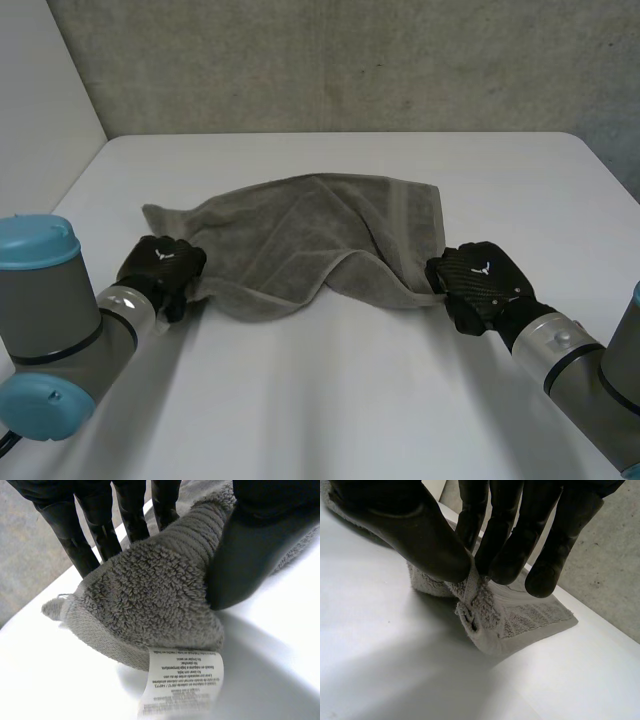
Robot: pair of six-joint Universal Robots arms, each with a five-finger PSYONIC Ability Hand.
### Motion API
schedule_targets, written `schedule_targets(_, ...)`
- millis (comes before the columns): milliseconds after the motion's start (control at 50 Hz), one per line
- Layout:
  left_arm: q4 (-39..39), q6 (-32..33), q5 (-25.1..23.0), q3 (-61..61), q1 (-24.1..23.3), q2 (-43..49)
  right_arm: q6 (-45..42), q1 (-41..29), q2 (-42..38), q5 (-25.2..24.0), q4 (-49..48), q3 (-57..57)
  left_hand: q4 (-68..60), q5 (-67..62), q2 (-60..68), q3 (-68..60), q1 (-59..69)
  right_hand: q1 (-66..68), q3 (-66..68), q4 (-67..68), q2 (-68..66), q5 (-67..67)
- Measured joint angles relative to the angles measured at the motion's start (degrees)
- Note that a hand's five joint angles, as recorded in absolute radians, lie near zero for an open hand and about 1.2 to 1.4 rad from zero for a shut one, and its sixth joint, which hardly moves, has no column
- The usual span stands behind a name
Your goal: Fold the towel.
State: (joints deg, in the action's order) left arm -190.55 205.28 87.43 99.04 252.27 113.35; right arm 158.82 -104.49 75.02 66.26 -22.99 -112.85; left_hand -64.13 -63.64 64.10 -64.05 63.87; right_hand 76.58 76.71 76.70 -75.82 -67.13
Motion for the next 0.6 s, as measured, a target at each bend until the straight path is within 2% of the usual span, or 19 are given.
schedule_targets(80,1.61,-1.83,0.94,0.32,-0.39,-0.7,-0.01,0.04,-0.08,0.05,0.03,0.12,-6.71,-7.09,6.4,-7.33,7.03,0.0,0.0,0.0,0.0,0.0)
schedule_targets(100,2.07,-2.36,1.07,0.58,-0.55,-1.22,-0.01,0.07,-0.07,0.11,0.05,0.17,-14.76,-14.9,13.78,-15.27,14.09,0.0,-0.01,0.0,0.0,0.0)
schedule_targets(140,2.8,-3.22,1.17,1.28,-0.79,-2.6,-0.01,0.13,-0.02,0.25,0.09,0.27,-22.16,-21.0,20.49,-22.77,17.14,0.0,-0.01,0.0,0.0,0.0)
schedule_targets(260,3.49,-4.85,0.98,3.25,-0.91,-8.8,0.33,0.42,2.21,0.53,1.04,1.38,-22.51,-21.1,20.56,-24.09,17.14,0.0,0.0,0.0,0.0,0.0)
schedule_targets(300,3.57,-5.56,0.92,3.61,-0.71,-12.93,0.66,0.83,5.98,0.61,2.88,2.93,-22.51,-21.11,21.41,-24.13,17.14,0.0,0.0,0.0,0.0,0.0)
schedule_targets(380,3.66,-6.83,0.94,2.91,-0.22,-20.07,1.33,1.79,13.61,0.9,8.22,7.21,-22.51,-21.37,21.83,-24.18,17.14,0.0,0.0,0.0,0.0,0.0)
schedule_targets(460,3.85,-9.06,0.9,0.21,1.03,-28.82,3.07,3.31,21.56,1.39,17.21,16.25,-22.51,-21.57,21.83,-24.23,17.14,0.0,0.0,0.0,-0.01,0.0)
schedule_targets(600,5.56,-12.13,0.34,-2.97,3.35,-36.03,4.72,8.65,24.59,0.43,33.15,32.2,-22.51,-21.92,21.83,-24.25,17.15,0.0,0.0,0.0,-0.24,0.0)
